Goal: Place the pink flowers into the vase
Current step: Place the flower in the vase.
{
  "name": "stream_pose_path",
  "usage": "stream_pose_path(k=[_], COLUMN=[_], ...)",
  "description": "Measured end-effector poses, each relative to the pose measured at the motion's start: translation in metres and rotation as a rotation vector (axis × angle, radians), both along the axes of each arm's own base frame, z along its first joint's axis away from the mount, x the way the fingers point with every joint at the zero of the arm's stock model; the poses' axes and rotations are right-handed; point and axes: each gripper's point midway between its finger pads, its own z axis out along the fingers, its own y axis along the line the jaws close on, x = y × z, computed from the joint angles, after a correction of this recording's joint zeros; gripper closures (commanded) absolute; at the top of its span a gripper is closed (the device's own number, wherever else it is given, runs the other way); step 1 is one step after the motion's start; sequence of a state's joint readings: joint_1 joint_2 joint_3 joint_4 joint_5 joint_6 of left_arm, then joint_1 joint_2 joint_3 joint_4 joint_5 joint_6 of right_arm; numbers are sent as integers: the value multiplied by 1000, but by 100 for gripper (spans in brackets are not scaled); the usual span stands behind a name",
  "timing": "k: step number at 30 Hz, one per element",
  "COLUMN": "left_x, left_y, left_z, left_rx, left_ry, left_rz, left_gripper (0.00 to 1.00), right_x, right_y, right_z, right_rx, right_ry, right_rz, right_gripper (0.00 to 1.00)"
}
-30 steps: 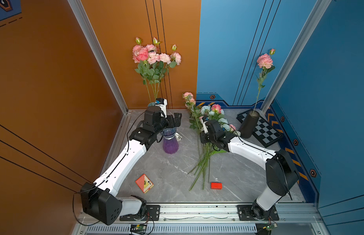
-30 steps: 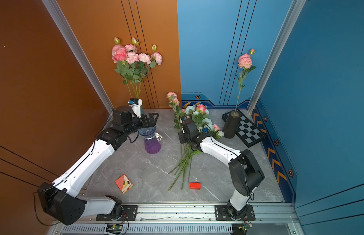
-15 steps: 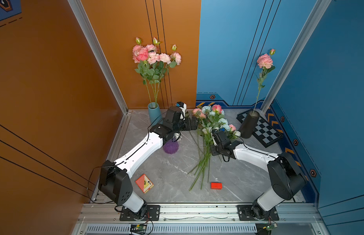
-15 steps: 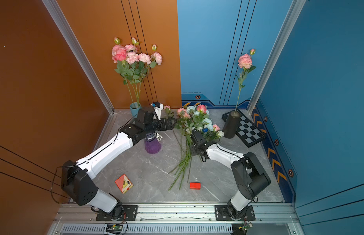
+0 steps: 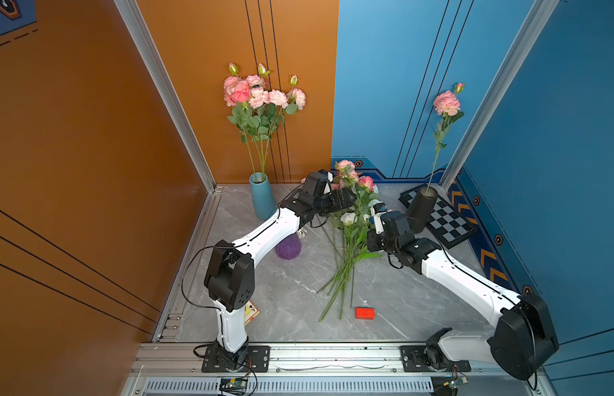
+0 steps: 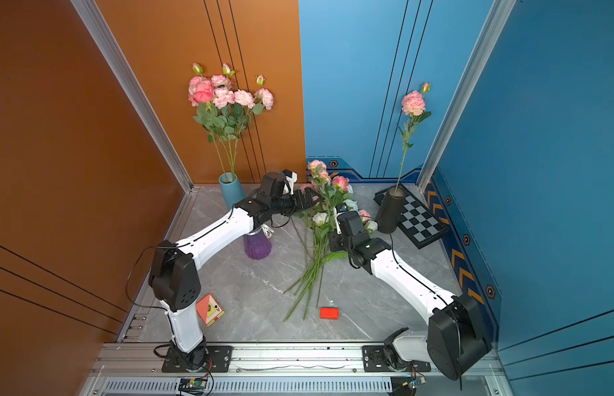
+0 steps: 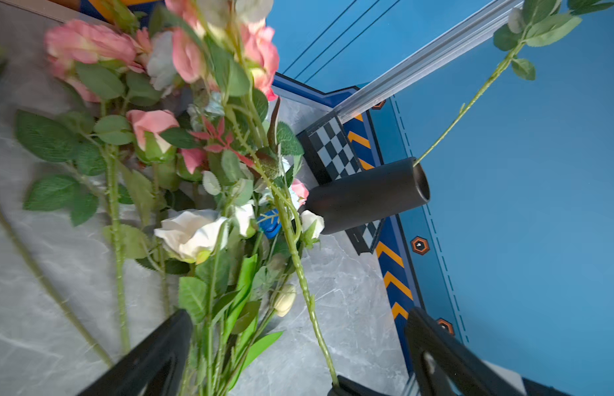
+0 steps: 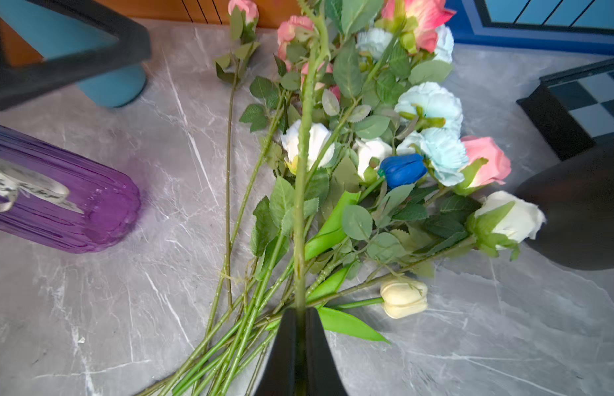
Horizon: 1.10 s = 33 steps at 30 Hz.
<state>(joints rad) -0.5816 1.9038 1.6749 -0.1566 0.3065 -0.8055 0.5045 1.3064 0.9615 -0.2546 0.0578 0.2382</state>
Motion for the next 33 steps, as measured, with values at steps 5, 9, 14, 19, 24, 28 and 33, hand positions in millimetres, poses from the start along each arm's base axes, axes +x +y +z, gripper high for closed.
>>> stream_pose_path(k=[5,9,14,19,24,28,33], left_x=[2,3,4,8,9,9,10], left_y=[-25,-36,-40,-44,-45,-45,-45], left_z=[10,12,11,10,14,14,14], left_rx=[-57,-79,-93,-98,-104,-95,-85], left_ry=[1,6,13,8,-5,-18,-35], left_rz=[-35,-48,-49,-50,-55,-61,-68], left_gripper=[1,7,26,50,62,74,86], right_x=[-4,-8,-15,-18,-15,-9,-3], right_y=[-2,0,4,10,13,16,20], right_z=[20,31,43,43,38,27,19], right_rx=[29,47,66,68,64,53,43], right_ry=[-45,-71,-99,-97,-91,-70,-48], right_rz=[0,10,31,48,51,50,48], right_gripper=[100,100,99,99,98,98,98])
